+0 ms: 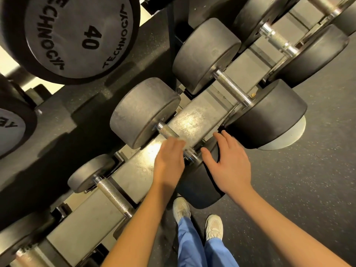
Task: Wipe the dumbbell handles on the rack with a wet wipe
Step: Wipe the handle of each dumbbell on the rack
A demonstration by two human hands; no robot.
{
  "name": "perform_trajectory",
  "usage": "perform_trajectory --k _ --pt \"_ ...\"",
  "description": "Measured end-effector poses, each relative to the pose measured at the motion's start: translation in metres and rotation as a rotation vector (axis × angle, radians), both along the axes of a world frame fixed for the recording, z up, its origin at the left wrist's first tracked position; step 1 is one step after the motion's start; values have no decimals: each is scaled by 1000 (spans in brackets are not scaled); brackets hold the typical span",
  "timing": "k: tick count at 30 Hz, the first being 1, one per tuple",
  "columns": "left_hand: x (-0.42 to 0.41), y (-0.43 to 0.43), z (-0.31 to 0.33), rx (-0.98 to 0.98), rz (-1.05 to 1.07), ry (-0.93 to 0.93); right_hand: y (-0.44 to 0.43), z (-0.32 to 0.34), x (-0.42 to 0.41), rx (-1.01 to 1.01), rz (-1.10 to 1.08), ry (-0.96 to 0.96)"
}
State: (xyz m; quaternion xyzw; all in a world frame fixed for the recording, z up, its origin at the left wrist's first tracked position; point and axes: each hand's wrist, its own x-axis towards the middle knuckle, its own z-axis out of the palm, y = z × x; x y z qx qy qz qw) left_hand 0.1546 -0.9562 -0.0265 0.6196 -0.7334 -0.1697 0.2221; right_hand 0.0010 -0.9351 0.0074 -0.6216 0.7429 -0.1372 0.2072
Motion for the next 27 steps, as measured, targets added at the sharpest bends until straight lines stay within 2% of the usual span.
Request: perform_trajectory --k 2,3,5,8,12,15,18,22,27 --pt "6 6 -5 -68 -167 -44 0 1 0 0 -2 3" --pt "10 3 -7 -81 -186 -62 0 1 1 -2 -4 0" --pt "14 -5 -6 -53 -77 -41 -1 2 0 0 -4 -9" --pt "6 -7 1 -12 133 95 -1 2 0 2 1 -9" --pt "3 7 -2 123 58 119 0 3 0 -4 -8 -12" --pt "14 0 -1 56 109 71 0 3 0 -6 -6 -29" --pt "12 -11 1 -3 295 120 0 3 0 -16 -4 -33" --pt "6 -11 -3 -13 420 172 1 1 0 -28 -9 -30" --pt "11 -17 -4 -59 446 180 0 0 1 -20 -5 -26"
